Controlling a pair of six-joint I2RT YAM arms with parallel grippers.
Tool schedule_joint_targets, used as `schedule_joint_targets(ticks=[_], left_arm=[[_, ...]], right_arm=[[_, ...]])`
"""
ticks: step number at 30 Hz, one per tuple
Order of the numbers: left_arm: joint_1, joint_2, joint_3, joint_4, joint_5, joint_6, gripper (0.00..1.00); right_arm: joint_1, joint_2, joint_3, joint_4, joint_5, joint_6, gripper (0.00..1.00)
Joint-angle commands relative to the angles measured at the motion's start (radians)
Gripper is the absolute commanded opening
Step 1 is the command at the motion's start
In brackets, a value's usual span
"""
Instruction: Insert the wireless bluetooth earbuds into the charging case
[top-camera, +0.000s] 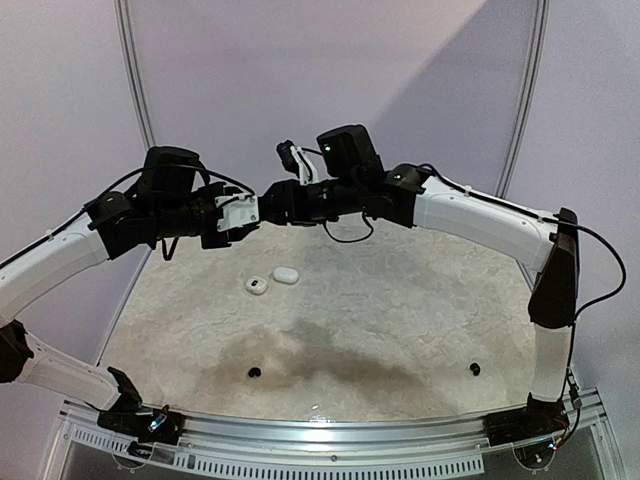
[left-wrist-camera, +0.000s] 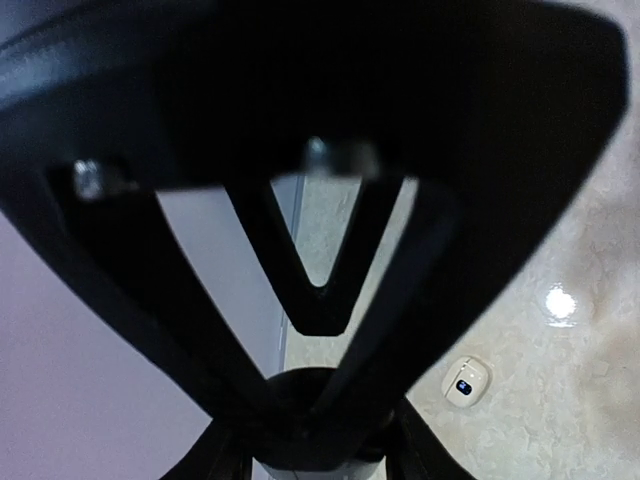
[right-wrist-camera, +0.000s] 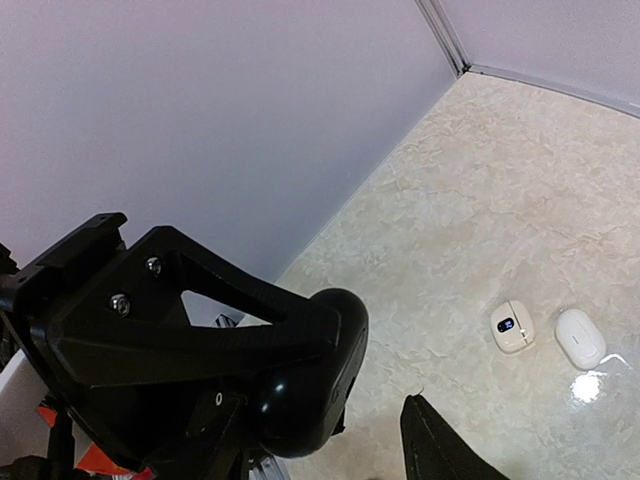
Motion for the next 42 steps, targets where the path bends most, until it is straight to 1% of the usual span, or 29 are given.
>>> schedule_joint_targets(ticks=[1, 2, 6, 12, 17, 19, 20, 23, 24, 25, 28, 31, 34, 36, 38, 39, 40, 42], left_arm=[[-0.022, -0.007, 0.006, 0.017, 0.02, -0.032, 0.0], [-0.022, -0.009, 0.005, 0.022, 0.021, -0.036, 0.0], [-0.023, -0.005, 0.006, 0.031, 0.021, -0.041, 0.0], [-0.027, 0.001, 0.006, 0.059, 0.011, -0.058, 0.0], [-0.031, 0.003, 0.006, 0.07, 0.003, -0.061, 0.0], [-0.031, 0.002, 0.007, 0.072, -0.003, -0.064, 0.0], [-0.031, 0.002, 0.008, 0.073, -0.007, -0.07, 0.04], [-0.029, -0.007, 0.007, 0.071, -0.011, -0.111, 0.79], [-0.027, -0.014, 0.007, 0.059, -0.001, -0.123, 0.96], [-0.024, -0.021, 0.009, 0.033, 0.015, -0.135, 0.99], [-0.002, -0.056, 0.024, -0.08, 0.115, -0.205, 0.99], [0.035, -0.103, 0.045, -0.192, 0.236, -0.317, 0.99], [0.094, -0.145, 0.08, -0.26, 0.371, -0.427, 0.99], [0.145, -0.166, 0.095, -0.275, 0.467, -0.537, 0.99], [0.195, -0.182, 0.087, -0.261, 0.589, -0.642, 0.97], [0.208, -0.193, 0.068, -0.236, 0.643, -0.687, 0.94], [0.214, -0.206, 0.043, -0.197, 0.692, -0.731, 0.9], [0.222, -0.236, -0.027, -0.073, 0.79, -0.831, 0.86]], right_arm=[[0.013, 0.036, 0.017, 0.042, 0.002, 0.036, 0.49], [0.015, 0.039, 0.017, 0.035, 0.008, 0.036, 0.47], [0.016, 0.052, 0.023, 0.018, 0.035, 0.048, 0.46], [0.016, 0.096, 0.084, -0.029, 0.041, 0.046, 0.36], [0.016, 0.103, 0.086, -0.027, 0.039, 0.04, 0.17], [0.015, 0.101, 0.085, -0.029, 0.039, 0.039, 0.07], [0.015, 0.099, 0.083, -0.028, 0.039, 0.036, 0.01], [0.008, 0.078, 0.039, 0.006, 0.021, 0.031, 0.0], [0.002, 0.058, 0.013, 0.026, 0.011, 0.031, 0.0], [-0.005, 0.037, -0.016, 0.043, 0.006, 0.03, 0.0], [-0.028, -0.029, -0.084, 0.065, 0.009, -0.006, 0.0], [-0.042, -0.105, -0.131, 0.071, 0.009, -0.083, 0.0], [-0.051, -0.182, -0.186, 0.102, -0.008, -0.174, 0.0], [-0.054, -0.234, -0.239, 0.156, -0.032, -0.218, 0.0], [-0.055, -0.294, -0.305, 0.243, -0.074, -0.267, 0.0], [-0.054, -0.314, -0.336, 0.291, -0.11, -0.287, 0.0], [-0.055, -0.337, -0.366, 0.332, -0.146, -0.317, 0.0], [-0.055, -0.365, -0.387, 0.413, -0.222, -0.349, 0.0]])
